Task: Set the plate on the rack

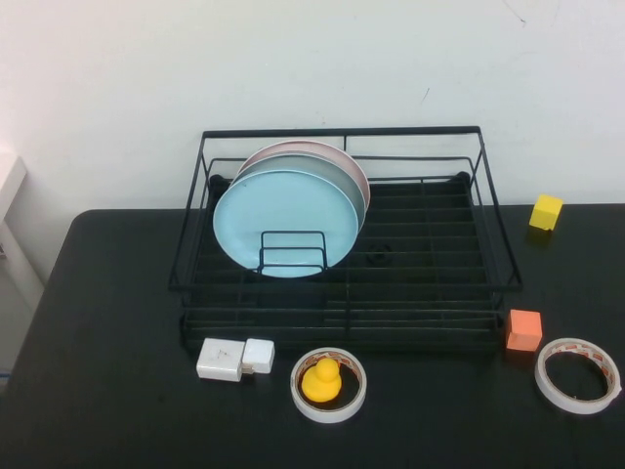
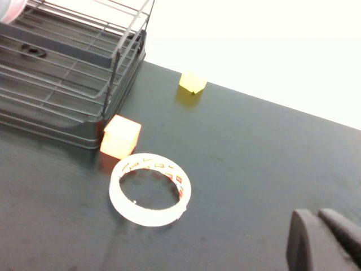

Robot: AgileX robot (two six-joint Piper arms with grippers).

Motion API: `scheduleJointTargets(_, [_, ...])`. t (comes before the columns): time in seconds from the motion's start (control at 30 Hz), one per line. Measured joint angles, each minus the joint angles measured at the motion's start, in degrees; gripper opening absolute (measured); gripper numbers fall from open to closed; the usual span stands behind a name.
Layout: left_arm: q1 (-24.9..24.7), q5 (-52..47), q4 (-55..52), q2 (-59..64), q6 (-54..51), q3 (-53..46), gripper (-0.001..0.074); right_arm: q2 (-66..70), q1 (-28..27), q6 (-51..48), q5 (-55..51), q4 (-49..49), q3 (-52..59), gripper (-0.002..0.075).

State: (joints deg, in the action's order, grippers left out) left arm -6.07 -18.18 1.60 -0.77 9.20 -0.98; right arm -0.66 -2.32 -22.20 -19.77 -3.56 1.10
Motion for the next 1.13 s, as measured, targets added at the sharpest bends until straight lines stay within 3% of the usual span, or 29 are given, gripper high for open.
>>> scheduleJointTargets(0.2, [0.0,0.0,0.0,0.0,0.0,0.0,-0.0002,0.0,-0.1,0.2,-0.1,0.0,0.0,0.0])
scheduleJointTargets(0.63, [0.0,0.0,0.0,0.0,0.0,0.0,-0.0002,0.0,-0.1,12.6,-0.3,0.0,0.0,0.0])
scheduleJointTargets(1.13, [0.0,-0.1,0.0,0.0,0.0,0.0,-0.0002,0.0,-0.1,13.3,-0.4,3.1,0.0,0.0])
